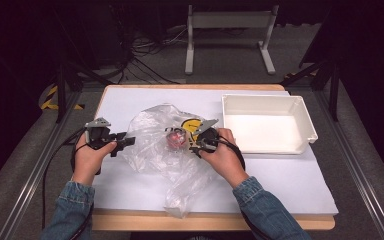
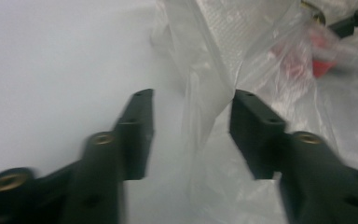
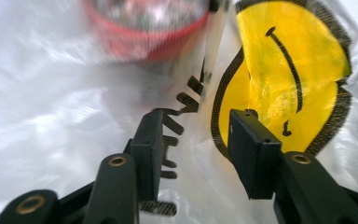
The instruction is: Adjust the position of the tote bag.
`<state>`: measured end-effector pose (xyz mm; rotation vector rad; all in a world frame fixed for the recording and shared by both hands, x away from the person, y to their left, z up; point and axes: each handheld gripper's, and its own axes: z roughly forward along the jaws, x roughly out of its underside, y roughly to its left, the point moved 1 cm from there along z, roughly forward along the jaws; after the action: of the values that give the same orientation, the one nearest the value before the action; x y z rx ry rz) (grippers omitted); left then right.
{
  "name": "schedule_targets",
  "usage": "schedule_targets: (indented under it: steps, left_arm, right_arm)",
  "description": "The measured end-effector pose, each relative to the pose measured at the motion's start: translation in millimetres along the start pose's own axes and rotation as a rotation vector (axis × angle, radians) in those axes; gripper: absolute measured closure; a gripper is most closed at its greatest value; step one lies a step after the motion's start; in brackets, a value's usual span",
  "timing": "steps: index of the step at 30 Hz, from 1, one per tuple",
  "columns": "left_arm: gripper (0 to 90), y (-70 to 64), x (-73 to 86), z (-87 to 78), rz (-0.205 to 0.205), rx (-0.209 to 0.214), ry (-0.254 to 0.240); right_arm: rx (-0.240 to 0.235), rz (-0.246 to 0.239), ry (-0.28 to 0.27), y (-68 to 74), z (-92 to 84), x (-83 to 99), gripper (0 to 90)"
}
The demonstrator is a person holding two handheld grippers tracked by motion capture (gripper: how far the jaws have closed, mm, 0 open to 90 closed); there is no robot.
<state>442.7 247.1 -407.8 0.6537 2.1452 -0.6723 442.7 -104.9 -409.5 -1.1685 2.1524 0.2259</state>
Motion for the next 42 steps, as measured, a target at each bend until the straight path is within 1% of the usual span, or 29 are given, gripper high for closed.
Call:
schedule_targets:
  steps: [1,2,3,4,5,6,8,11,14,15,17,19,21,23,25,26,27,28,29,31,33,34,35,36,38,39,40,42]
  left_arm:
    - [43.5,-0.4,-1.4,-3.1,0.005,-0.003,-0.012]
    - [40.6,-0.4,-1.4,-3.1,0.005,-0.003,-0.012]
    - [40.6,-2.8,-4.5,-10.0,0.012,-0.003,-0.047]
    - [34.1,-4.7,-6.5,-14.0,0.012,-0.001,-0.064]
    - [30.0,-6.5,-8.6,-17.8,0.016,-0.003,-0.082]
    - [28.9,-8.8,-11.2,-22.4,0.029,0.0,-0.099]
    - [26.1,-12.5,-14.3,-27.8,0.043,-0.001,-0.118]
    - [24.0,-18.5,-18.5,-34.2,0.061,-0.001,-0.142]
    - [23.0,-23.1,-20.9,-37.1,0.075,0.001,-0.154]
    - [23.1,-23.4,-21.2,-37.4,0.079,0.002,-0.154]
    - [22.7,-24.4,-21.4,-37.7,0.076,0.005,-0.155]
    - [22.0,-24.2,-21.5,-38.0,0.078,0.005,-0.156]
    - [21.5,-24.1,-21.5,-38.1,0.076,0.003,-0.158]
    - [19.4,-23.3,-21.4,-37.7,0.08,0.004,-0.162]
    - [17.7,-22.0,-20.7,-37.1,0.075,0.007,-0.157]
    - [17.1,-20.4,-20.2,-36.2,0.08,0.004,-0.155]
    - [16.6,-19.8,-19.7,-35.5,0.078,0.005,-0.153]
    - [16.3,-18.7,-18.8,-34.7,0.074,0.006,-0.143]
    - [15.9,-17.7,-18.5,-34.2,0.078,0.003,-0.138]
    - [15.7,-16.8,-17.6,-32.6,0.072,0.007,-0.136]
    - [15.6,-16.4,-17.4,-32.1,0.068,0.008,-0.133]
    - [15.6,-15.7,-17.1,-31.5,0.071,0.008,-0.129]
    - [15.5,-15.0,-17.0,-31.1,0.075,0.007,-0.126]
    - [15.6,-15.3,-16.5,-30.2,0.064,0.011,-0.126]
    - [17.0,-14.8,-15.8,-29.0,0.059,0.022,-0.115]
    - [19.0,-14.2,-15.7,-28.3,0.066,0.023,-0.112]
    - [20.6,-14.2,-15.3,-27.4,0.066,0.033,-0.103]
    - [35.2,-13.9,-14.8,-25.8,0.071,0.046,-0.098]
  right_arm:
    - [-0.006,0.01,-0.019,0.5,-4.4,-0.6,54.5]
    - [-0.006,0.01,-0.019,0.5,-4.4,-0.6,54.5]
    - [-0.007,0.011,-0.033,0.6,-7.9,-1.2,53.6]
    - [-0.012,0.018,-0.063,2.0,-16.3,-3.3,51.3]
    - [-0.018,0.02,-0.084,3.1,-20.9,-4.9,49.2]
    - [-0.019,0.021,-0.101,4.5,-25.4,-6.5,47.7]
    - [-0.032,0.018,-0.139,8.8,-33.1,-10.7,43.3]
    - [-0.071,0.018,-0.195,19.2,-39.5,-17.9,35.3]
    - [-0.099,-0.001,-0.228,31.4,-40.0,-24.4,27.1]
    - [-0.111,-0.007,-0.241,37.6,-38.1,-27.3,24.1]
    - [-0.123,-0.014,-0.254,44.7,-33.9,-30.2,21.7]
    - [-0.11,-0.027,-0.255,49.0,-28.4,-32.6,20.3]
    - [-0.102,-0.031,-0.254,50.1,-26.5,-33.2,19.8]
    - [-0.076,-0.049,-0.247,52.1,-20.0,-33.9,19.7]
    - [-0.045,-0.072,-0.227,52.2,-15.5,-33.3,21.9]
    - [-0.026,-0.081,-0.215,51.3,-13.8,-32.7,25.3]
    - [-0.003,-0.088,-0.2,49.3,-12.7,-31.7,30.9]
    - [0.009,-0.091,-0.191,47.8,-12.7,-31.1,35.7]
    - [0.027,-0.091,-0.176,44.6,-13.7,-29.8,43.7]
    - [0.033,-0.083,-0.162,40.9,-15.7,-28.3,54.1]
    - [0.051,-0.091,-0.152,37.1,-18.2,-26.9,69.6]
    - [0.051,-0.091,-0.152,37.1,-18.2,-26.9,69.6]
    - [0.051,-0.093,-0.148,34.6,-20.1,-26.1,77.9]
    - [0.044,-0.084,-0.155,33.0,-21.0,-25.8,83.2]
    - [0.03,-0.075,-0.174,28.8,-22.9,-25.3,88.4]
    - [0.034,-0.06,-0.194,26.2,-24.5,-25.1,89.0]
    - [0.039,-0.053,-0.21,24.1,-25.7,-25.1,89.2]
    - [0.05,-0.034,-0.24,19.1,-28.3,-25.2,89.4]
